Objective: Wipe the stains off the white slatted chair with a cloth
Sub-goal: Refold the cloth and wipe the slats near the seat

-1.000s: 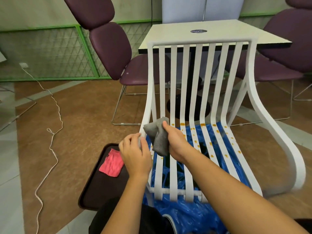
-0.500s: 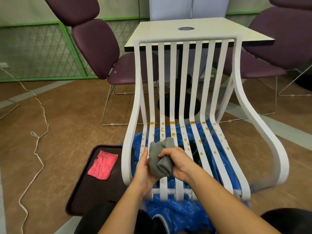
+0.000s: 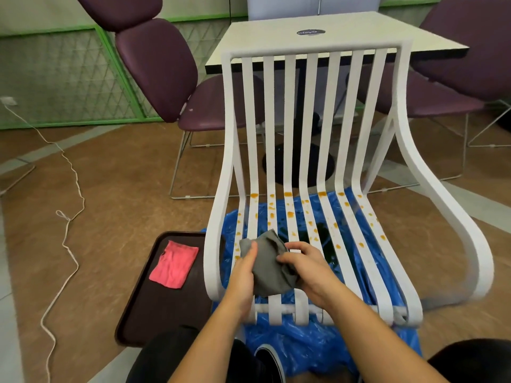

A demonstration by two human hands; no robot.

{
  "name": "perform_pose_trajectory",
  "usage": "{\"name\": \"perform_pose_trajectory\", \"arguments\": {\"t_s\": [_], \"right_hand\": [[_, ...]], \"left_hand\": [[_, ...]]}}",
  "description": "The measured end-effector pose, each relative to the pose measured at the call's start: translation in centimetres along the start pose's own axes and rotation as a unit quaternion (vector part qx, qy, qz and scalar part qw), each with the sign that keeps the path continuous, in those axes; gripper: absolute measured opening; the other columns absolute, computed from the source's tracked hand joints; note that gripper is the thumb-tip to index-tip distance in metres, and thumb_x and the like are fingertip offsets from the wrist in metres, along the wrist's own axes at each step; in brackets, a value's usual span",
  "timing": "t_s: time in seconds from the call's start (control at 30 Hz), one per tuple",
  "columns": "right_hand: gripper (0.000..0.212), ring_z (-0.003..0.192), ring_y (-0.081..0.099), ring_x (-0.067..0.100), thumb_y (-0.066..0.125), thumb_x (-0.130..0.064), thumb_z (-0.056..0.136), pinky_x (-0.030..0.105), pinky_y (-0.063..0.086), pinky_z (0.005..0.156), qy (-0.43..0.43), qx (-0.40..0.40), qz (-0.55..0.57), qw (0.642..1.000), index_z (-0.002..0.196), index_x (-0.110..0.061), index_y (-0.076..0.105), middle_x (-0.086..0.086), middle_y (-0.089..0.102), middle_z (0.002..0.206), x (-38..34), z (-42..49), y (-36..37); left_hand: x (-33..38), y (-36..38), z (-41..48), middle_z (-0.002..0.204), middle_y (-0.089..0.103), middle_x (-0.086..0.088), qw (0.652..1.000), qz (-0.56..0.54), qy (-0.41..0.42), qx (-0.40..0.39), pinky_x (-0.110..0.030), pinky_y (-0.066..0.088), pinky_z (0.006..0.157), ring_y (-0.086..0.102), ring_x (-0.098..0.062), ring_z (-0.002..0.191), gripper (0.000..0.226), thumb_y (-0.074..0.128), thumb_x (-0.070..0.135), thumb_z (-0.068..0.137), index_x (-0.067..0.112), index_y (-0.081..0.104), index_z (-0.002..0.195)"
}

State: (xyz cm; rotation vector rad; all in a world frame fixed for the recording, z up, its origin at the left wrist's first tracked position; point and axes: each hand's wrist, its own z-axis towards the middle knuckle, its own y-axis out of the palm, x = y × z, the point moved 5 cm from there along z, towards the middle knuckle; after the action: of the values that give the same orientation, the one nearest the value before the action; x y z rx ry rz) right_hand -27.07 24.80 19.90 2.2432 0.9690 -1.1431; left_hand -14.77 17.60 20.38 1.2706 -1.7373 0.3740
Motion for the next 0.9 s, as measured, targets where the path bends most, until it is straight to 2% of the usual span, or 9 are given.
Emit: {"name": "perform_pose_trajectory", "arguments": {"t_s": [0.07, 0.13, 0.3, 0.47, 0.53, 0.6, 0.67, 0.77, 0.9], "right_hand": [[0.017, 0.1, 0.066, 0.027, 0.06, -0.016, 0.093, 0.046, 0.06, 0.081, -0.009, 0.018, 0.005, 1.0, 0.107, -0.018, 0.068, 0.011, 0.07, 0.107, -0.2, -0.1, -0.4], [0.017, 0.101, 0.066, 0.027, 0.056, -0.015, 0.095, 0.045, 0.059, 0.084, -0.011, 0.034, 0.031, 0.999, 0.103, -0.015, 0.071, 0.01, 0.072, 0.104, -0.2, -0.2, -0.8], [0.024, 0.105, 0.067, 0.029, 0.06, -0.018, 0.091, 0.045, 0.055, 0.088, 0.018, -0.031, 0.126, 0.991, 0.108, -0.012, 0.075, 0.011, 0.075, 0.107, -0.5, -1.1, -0.3], [0.026, 0.103, 0.068, 0.028, 0.055, -0.019, 0.097, 0.041, 0.055, 0.081, 0.031, -0.068, 0.217, 0.973, 0.112, -0.011, 0.074, 0.013, 0.074, 0.11, -0.9, -2.1, 1.2], [0.026, 0.097, 0.069, 0.026, 0.054, -0.019, 0.098, 0.038, 0.055, 0.072, 0.036, -0.079, 0.237, 0.968, 0.114, -0.009, 0.072, 0.014, 0.074, 0.11, -0.8, -2.6, 1.9], [0.025, 0.095, 0.07, 0.026, 0.055, -0.016, 0.098, 0.037, 0.056, 0.067, 0.04, -0.082, 0.258, 0.962, 0.113, -0.007, 0.072, 0.016, 0.073, 0.11, -0.6, -2.9, 2.4], [0.024, 0.098, 0.07, 0.027, 0.055, -0.01, 0.096, 0.036, 0.057, 0.07, 0.024, -0.065, 0.255, 0.965, 0.111, -0.004, 0.073, 0.016, 0.073, 0.109, -0.4, -2.9, 2.6], [0.022, 0.103, 0.07, 0.027, 0.057, -0.009, 0.095, 0.037, 0.058, 0.076, -0.003, -0.023, 0.201, 0.979, 0.11, -0.007, 0.072, 0.012, 0.075, 0.106, -0.2, -2.9, 2.2], [0.017, 0.095, 0.071, 0.022, 0.061, -0.011, 0.092, 0.038, 0.06, 0.074, -0.034, 0.054, 0.086, 0.994, 0.106, -0.017, 0.07, 0.005, 0.075, 0.101, 0.0, -2.8, 0.8]], "left_hand": [[0.4, -0.2, -0.3, 0.116, 0.076, -0.007, 0.999, -0.034, 0.002, -0.031, -0.037, 0.054, 0.091, 0.072, -0.019, 0.105, 0.059, 0.044, 0.063, 0.091, 0.018, 0.07, 0.119], [0.8, -0.5, -0.4, 0.121, 0.074, -0.005, 0.997, -0.049, 0.008, -0.056, -0.039, 0.05, 0.1, 0.069, -0.018, 0.113, 0.07, 0.034, 0.069, 0.089, 0.018, 0.067, 0.124], [0.9, -1.9, -0.2, 0.126, 0.069, -0.019, 0.98, -0.184, -0.009, -0.069, -0.043, 0.047, 0.101, 0.062, -0.032, 0.124, 0.071, 0.019, 0.051, 0.105, 0.003, 0.066, 0.127], [0.9, -1.2, -0.9, 0.125, 0.068, -0.023, 0.947, -0.291, -0.035, -0.133, -0.054, 0.051, 0.102, 0.066, -0.038, 0.114, 0.055, 0.038, 0.027, 0.088, 0.003, 0.072, 0.123], [0.7, -0.6, -1.1, 0.13, 0.064, -0.026, 0.945, -0.298, -0.046, -0.126, -0.056, 0.047, 0.106, 0.06, -0.04, 0.121, 0.05, 0.044, 0.016, 0.088, 0.003, 0.062, 0.133], [0.4, 0.0, -1.1, 0.127, 0.067, -0.023, 0.957, -0.273, -0.042, -0.09, -0.048, 0.06, 0.089, 0.066, -0.035, 0.114, 0.047, 0.05, 0.019, 0.095, 0.002, 0.056, 0.138], [0.0, 0.2, -0.6, 0.11, 0.074, -0.017, 0.973, -0.225, -0.025, -0.038, -0.036, 0.063, 0.067, 0.074, -0.026, 0.091, 0.037, 0.05, 0.023, 0.101, 0.003, 0.061, 0.131], [-0.4, 0.3, -0.5, 0.094, 0.076, -0.011, 0.982, -0.186, -0.02, 0.007, -0.035, 0.059, 0.065, 0.074, -0.021, 0.076, 0.029, 0.046, 0.025, 0.106, 0.008, 0.068, 0.114], [-0.4, 0.6, -1.2, 0.113, 0.074, -0.021, 0.958, -0.276, -0.075, -0.019, -0.049, 0.052, 0.082, 0.07, -0.036, 0.101, 0.053, 0.04, 0.047, 0.106, 0.005, 0.067, 0.123]]}}
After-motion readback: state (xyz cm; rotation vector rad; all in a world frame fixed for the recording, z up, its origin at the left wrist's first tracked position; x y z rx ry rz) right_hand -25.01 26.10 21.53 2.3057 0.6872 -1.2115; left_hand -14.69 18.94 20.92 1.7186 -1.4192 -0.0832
